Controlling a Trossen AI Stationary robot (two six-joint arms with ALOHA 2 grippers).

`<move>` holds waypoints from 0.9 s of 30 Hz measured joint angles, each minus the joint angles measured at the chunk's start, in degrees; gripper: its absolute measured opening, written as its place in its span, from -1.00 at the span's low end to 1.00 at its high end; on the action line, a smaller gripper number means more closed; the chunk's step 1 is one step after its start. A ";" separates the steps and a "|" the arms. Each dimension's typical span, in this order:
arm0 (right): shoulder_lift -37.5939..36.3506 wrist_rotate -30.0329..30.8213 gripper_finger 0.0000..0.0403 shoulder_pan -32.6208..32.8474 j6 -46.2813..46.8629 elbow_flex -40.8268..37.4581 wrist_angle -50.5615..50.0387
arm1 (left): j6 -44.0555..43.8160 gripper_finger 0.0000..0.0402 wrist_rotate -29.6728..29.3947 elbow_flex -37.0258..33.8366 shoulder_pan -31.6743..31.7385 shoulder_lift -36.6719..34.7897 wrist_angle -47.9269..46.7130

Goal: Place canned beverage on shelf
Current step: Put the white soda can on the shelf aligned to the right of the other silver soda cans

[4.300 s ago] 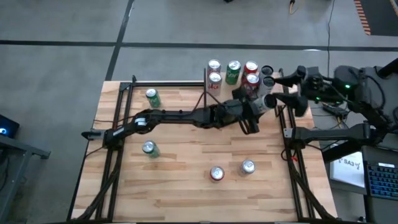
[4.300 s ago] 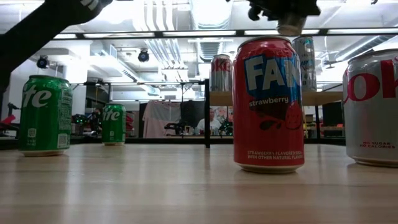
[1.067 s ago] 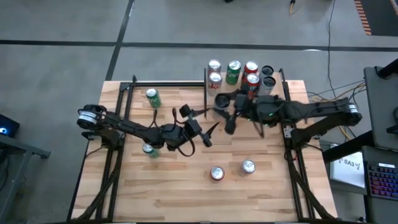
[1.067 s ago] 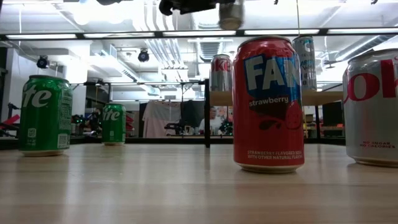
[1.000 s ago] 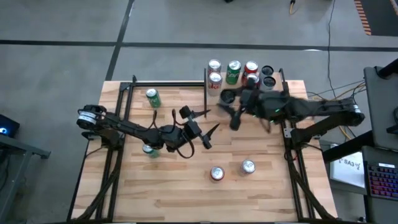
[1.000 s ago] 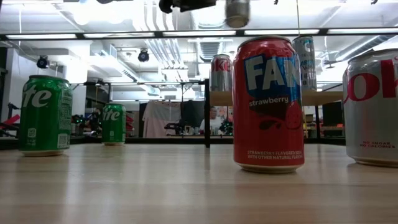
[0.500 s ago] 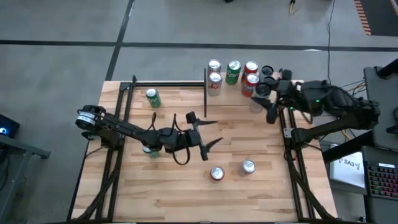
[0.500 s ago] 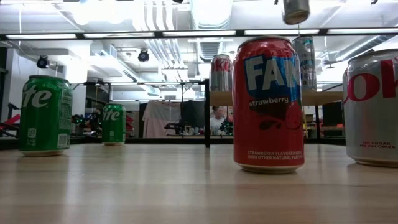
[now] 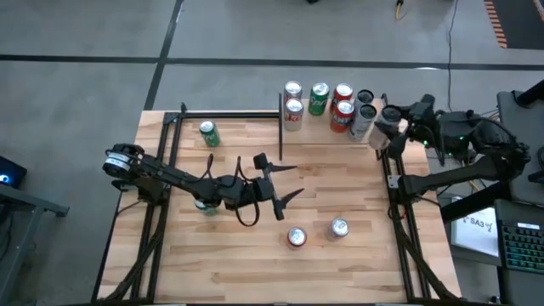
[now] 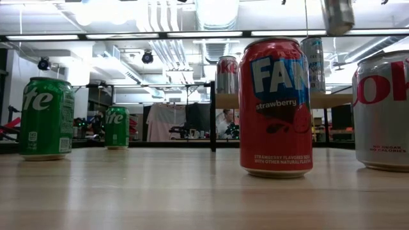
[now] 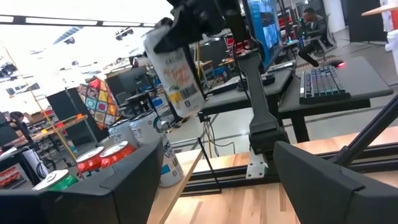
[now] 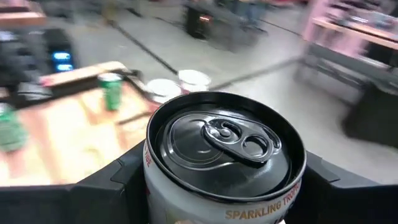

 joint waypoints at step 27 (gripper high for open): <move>-20.60 11.53 0.18 0.07 -2.11 -28.09 11.55 | 4.76 0.45 -3.94 -0.02 0.28 -4.57 -0.22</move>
